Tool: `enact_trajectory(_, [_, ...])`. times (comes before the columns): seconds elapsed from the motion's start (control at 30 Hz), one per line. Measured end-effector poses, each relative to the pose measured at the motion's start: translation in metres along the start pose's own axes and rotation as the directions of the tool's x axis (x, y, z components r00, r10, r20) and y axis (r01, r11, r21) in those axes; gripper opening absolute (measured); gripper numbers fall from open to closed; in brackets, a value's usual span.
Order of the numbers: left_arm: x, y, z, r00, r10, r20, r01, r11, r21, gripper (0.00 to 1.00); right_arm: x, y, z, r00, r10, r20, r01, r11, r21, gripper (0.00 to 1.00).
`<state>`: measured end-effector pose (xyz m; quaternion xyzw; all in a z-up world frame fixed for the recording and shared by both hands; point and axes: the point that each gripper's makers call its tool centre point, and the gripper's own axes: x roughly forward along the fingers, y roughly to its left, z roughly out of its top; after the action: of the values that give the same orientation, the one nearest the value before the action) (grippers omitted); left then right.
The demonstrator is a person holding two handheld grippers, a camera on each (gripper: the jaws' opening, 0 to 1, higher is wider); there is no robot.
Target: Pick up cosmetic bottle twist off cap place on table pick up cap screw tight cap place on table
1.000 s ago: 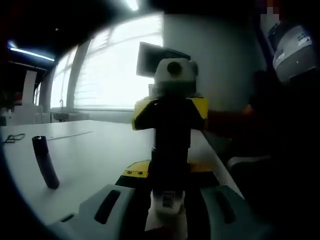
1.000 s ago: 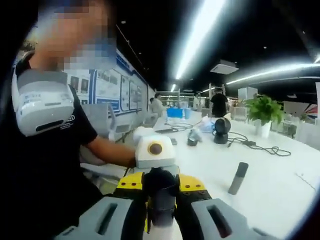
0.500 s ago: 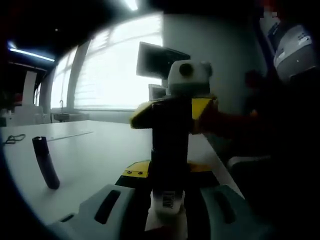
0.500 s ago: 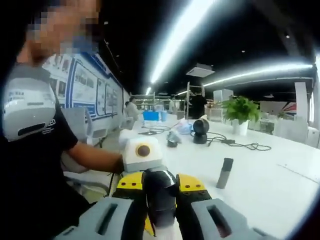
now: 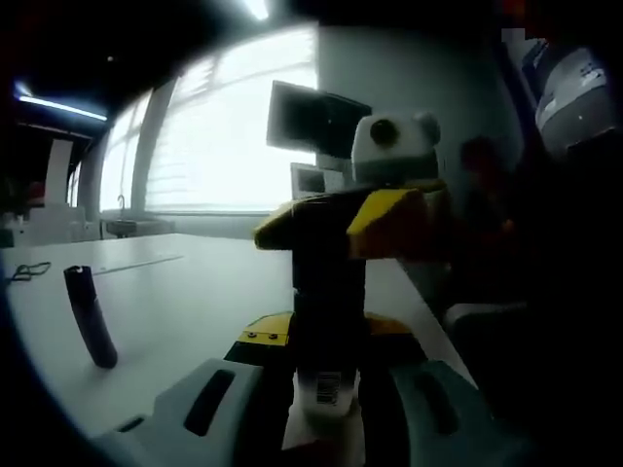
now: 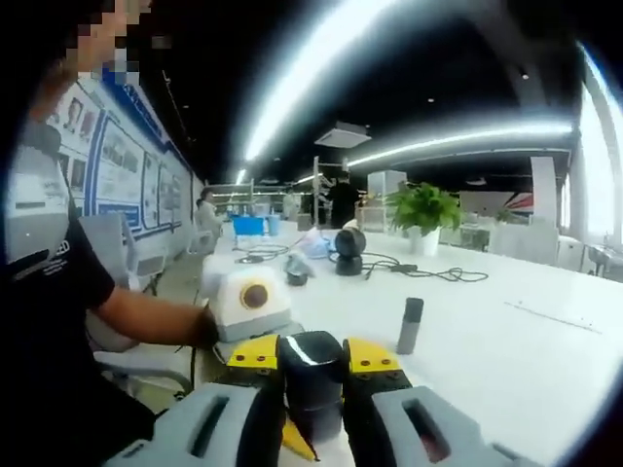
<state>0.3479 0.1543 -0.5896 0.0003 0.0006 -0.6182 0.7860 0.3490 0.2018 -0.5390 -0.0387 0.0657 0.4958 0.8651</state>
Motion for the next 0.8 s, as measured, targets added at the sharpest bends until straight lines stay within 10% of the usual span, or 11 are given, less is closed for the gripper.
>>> enact_trajectory(0.8, [-0.0005,0.0038,-0.0008,1.000,0.001,-0.004,-0.001,1.000,-0.001,0.15,-0.0057,-0.0094,0.0004,0.921,-0.385,0.048,0.384,0.923,0.043,0.17])
